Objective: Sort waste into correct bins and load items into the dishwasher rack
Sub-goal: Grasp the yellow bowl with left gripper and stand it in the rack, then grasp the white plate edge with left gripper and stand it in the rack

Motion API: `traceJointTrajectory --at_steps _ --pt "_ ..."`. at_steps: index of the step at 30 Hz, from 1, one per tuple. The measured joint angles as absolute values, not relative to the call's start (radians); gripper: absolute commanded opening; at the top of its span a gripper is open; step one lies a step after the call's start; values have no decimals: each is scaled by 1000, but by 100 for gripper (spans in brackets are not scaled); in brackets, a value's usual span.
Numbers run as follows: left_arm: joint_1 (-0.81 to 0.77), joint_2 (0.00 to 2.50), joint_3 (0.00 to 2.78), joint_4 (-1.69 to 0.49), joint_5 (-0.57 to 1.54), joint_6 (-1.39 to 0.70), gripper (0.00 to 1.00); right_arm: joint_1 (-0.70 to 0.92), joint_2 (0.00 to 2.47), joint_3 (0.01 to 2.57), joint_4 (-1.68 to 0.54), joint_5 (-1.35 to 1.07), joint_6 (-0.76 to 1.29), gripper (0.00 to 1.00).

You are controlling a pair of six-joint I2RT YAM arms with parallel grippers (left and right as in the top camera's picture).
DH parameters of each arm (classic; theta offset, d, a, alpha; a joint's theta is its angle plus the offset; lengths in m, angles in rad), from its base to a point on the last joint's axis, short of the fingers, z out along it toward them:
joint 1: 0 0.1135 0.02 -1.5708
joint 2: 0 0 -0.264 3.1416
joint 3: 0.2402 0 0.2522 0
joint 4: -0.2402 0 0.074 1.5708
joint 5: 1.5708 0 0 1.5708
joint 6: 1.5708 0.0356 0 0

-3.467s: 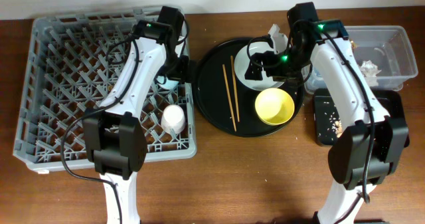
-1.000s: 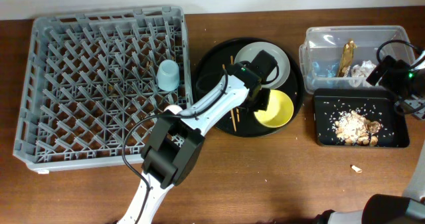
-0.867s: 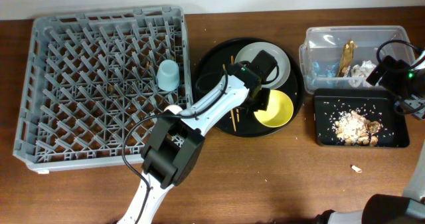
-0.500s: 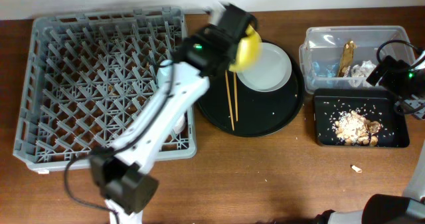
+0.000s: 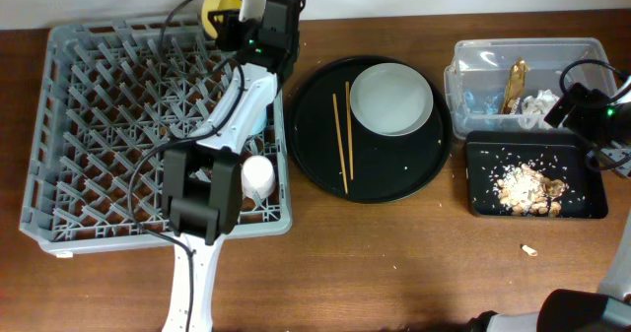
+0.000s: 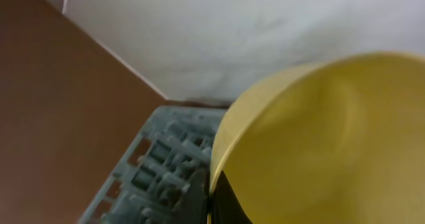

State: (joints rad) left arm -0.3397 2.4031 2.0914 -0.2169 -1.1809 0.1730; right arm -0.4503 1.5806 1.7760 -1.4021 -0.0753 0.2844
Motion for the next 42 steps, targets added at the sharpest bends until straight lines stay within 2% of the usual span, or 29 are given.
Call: traceJointTrajectory --at_steps 6,14,15,16,17,19,25,30,33,36,38,42 --pt "-340 2426 2103 -468 -1278 64 0 -450 1581 1776 -1402 -75 284 98" --pt "-426 2425 2106 -518 -1292 37 1 -450 1581 1776 -1402 -75 285 99" --pt "-427 2425 2106 -524 -1276 37 8 -450 1581 1776 -1402 -75 284 98" --pt "-427 2425 2106 -526 -1250 37 24 -450 1581 1776 -1402 -75 284 98" --pt "-426 2425 2106 -528 -1238 35 34 -450 1581 1776 -1402 -75 284 99" --pt "-438 2427 2104 -540 -1174 40 47 -450 1581 1776 -1402 -75 284 98" --pt "-533 2427 2104 -569 -1136 52 55 -450 1581 1776 -1402 -75 285 98" --pt "-596 2427 2111 -582 -993 52 57 -450 1581 1776 -1402 -75 284 99" --pt "-597 2424 2223 -722 -778 13 57 -450 1581 1776 -1402 -75 284 98" --pt "-593 2388 2275 -850 -455 -117 55 -450 1581 1776 -1402 -75 284 99" --pt "-593 2377 2281 -957 -260 -280 51 -450 1581 1776 -1402 -75 284 98" --pt "-595 2377 2220 -969 -168 -526 49 -450 1581 1776 -1402 -75 284 98"
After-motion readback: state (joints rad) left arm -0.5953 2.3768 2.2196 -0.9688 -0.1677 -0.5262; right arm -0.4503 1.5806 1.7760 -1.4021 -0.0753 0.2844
